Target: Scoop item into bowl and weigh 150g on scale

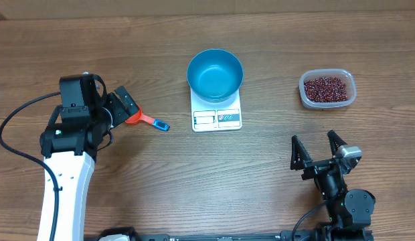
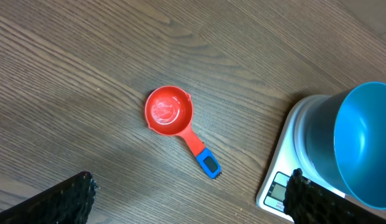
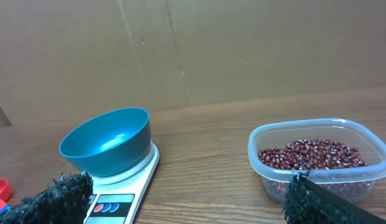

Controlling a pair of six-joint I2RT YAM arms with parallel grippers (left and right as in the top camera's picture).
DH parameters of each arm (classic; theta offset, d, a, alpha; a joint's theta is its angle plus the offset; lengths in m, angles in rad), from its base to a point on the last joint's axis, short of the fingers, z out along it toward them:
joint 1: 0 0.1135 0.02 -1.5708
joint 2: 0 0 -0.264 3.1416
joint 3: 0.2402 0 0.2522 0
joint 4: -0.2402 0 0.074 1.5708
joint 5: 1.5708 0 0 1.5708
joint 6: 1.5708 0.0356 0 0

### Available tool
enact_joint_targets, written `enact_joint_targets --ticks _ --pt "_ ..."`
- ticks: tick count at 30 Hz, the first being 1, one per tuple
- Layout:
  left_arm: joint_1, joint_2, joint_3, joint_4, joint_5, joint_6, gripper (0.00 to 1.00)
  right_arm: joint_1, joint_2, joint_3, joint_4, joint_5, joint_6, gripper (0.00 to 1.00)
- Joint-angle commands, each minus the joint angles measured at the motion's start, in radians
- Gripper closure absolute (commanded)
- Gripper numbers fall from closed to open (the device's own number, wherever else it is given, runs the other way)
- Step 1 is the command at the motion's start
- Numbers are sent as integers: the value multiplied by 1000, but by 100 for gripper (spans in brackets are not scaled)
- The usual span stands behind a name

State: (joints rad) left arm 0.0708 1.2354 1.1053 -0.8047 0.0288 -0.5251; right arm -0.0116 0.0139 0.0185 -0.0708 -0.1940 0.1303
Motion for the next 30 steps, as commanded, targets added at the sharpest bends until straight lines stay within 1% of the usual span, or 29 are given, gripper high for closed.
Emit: enact_joint_targets --ticks 1,3,7,19,30 --pt "-6 6 23 0 -3 -14 0 6 -11 -10 5 10 -4 0" --pt "-6 6 23 0 -3 -23 0 6 -11 -10 5 10 -4 0" --pt "-6 6 23 -7 -3 -85 0 6 -11 -10 5 10 -4 0" --pt "-6 6 23 -59 -40 -84 0 6 -11 -10 5 10 -4 0" --pt "-6 6 23 -59 -40 -84 0 6 -11 -10 5 10 -4 0"
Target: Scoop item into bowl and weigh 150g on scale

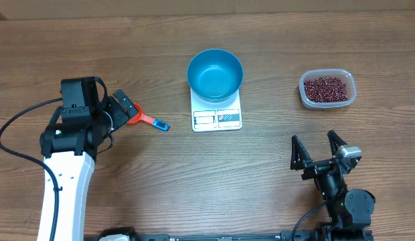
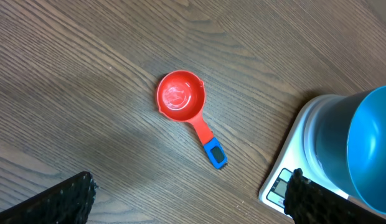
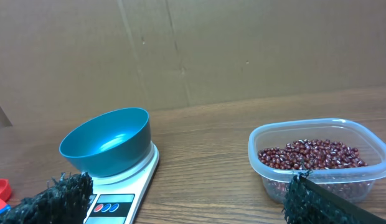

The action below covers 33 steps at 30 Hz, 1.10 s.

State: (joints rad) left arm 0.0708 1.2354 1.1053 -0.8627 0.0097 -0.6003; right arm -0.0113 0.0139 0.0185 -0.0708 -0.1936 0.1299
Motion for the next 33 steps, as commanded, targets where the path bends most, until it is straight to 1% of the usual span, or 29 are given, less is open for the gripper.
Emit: enact_joint_targets --ticks 1,27,33 --pt "-6 6 23 -1 -21 -9 0 5 -11 -10 5 10 -3 0" --pt "-6 6 23 -1 -21 -9 0 5 -11 -10 5 10 -3 0" --pt "-6 6 25 23 -21 -5 0 5 -11 -10 5 10 -3 0"
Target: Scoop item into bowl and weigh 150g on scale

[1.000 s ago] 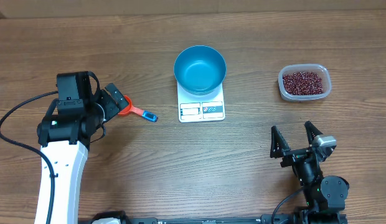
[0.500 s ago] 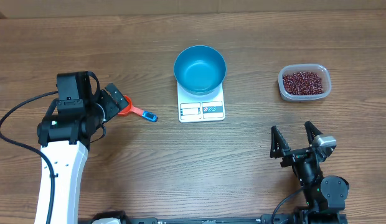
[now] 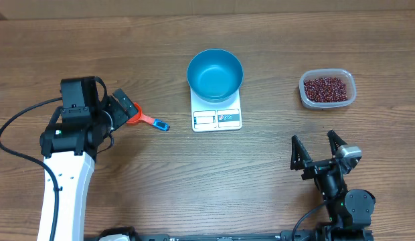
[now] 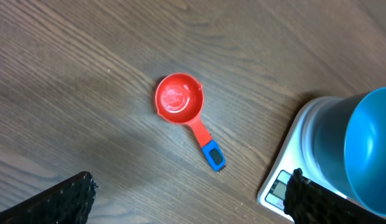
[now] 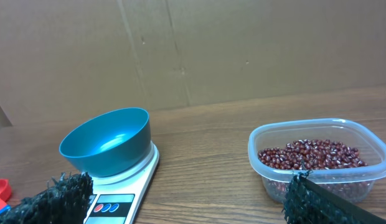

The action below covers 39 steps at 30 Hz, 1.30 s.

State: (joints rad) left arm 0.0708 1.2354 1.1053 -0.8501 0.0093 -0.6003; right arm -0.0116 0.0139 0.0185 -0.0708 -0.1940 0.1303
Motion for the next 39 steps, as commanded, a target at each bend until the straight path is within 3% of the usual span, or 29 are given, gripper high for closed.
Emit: enact_joint_targets --ticks 1,19,39 --pt "-6 6 27 12 -20 -5 0 6 -11 -10 5 10 -4 0" --pt "-6 6 199 -109 -41 18 0 6 -11 -10 5 10 -4 0" --pt "-6 8 207 -122 -43 16 0 6 -11 -10 5 10 -4 0"
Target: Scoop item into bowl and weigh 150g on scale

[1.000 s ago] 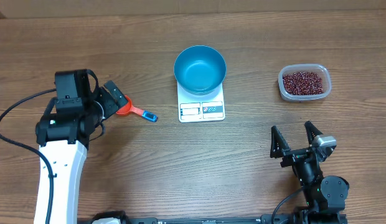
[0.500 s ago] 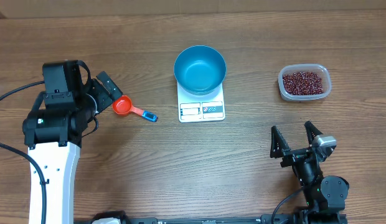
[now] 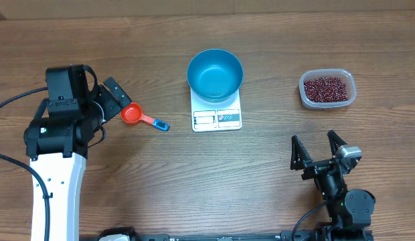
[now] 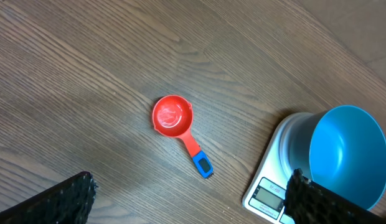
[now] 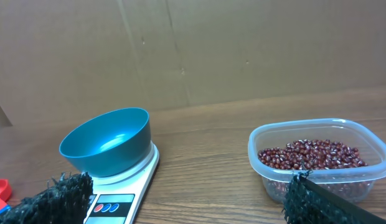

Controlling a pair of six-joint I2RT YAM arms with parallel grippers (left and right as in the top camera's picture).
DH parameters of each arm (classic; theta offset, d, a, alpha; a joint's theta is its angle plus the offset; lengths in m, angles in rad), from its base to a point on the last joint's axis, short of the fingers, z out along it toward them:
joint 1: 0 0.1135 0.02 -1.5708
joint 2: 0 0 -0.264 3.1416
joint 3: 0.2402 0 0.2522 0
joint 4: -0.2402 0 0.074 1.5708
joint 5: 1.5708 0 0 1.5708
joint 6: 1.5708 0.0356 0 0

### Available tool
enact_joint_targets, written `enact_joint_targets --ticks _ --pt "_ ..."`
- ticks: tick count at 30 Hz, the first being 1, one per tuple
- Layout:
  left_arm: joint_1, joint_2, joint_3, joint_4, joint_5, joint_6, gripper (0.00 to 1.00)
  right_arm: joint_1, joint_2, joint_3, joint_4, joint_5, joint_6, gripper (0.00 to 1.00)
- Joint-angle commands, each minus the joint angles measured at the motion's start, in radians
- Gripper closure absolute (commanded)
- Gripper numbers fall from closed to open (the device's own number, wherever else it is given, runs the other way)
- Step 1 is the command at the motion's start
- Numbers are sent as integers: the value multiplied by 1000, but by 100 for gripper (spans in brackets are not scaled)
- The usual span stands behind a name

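A red scoop (image 3: 132,114) with a blue-tipped handle lies empty on the table, left of the white scale (image 3: 217,118). The scoop (image 4: 172,116) shows small in the left wrist view. An empty blue bowl (image 3: 215,74) stands on the scale. Red beans fill a clear tub (image 3: 327,88) at the right, which the right wrist view shows as the tub (image 5: 317,155). My left gripper (image 3: 107,106) hangs open, up and to the left of the scoop, holding nothing. My right gripper (image 3: 316,148) rests open near the front right, empty.
The scale's display and buttons (image 3: 217,120) face the front edge. A brown cardboard wall (image 5: 193,50) stands behind the table. Bare wood lies between the scale and the bean tub, and in front of the scoop.
My left gripper has moved left and higher, so the whole scoop now shows in the overhead view and looks smaller in the wrist view. Scoop, bowl and right arm have not moved.
My left gripper hung open close over the scoop, hiding part of its cup from overhead. It shifted slightly and stayed there for two moments. Now it is farther left and higher, still open and empty. The right arm stayed put throughout.
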State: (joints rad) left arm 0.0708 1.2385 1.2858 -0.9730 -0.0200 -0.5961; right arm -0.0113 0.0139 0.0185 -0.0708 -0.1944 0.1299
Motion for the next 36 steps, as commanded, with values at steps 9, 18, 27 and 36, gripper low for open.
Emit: enact_joint_targets --ticks 9,18,27,36 --pt "-6 45 26 -3 0 -31 0 5 -11 -10 5 11 -3 0" --pt "-6 95 26 -2 20 -33 0 5 -11 -10 5 11 -3 0" --pt "-6 119 26 0 21 -34 0 5 -11 -10 5 11 -3 0" --pt "-6 121 26 -16 20 -40 0 5 -11 -10 5 11 -3 0"
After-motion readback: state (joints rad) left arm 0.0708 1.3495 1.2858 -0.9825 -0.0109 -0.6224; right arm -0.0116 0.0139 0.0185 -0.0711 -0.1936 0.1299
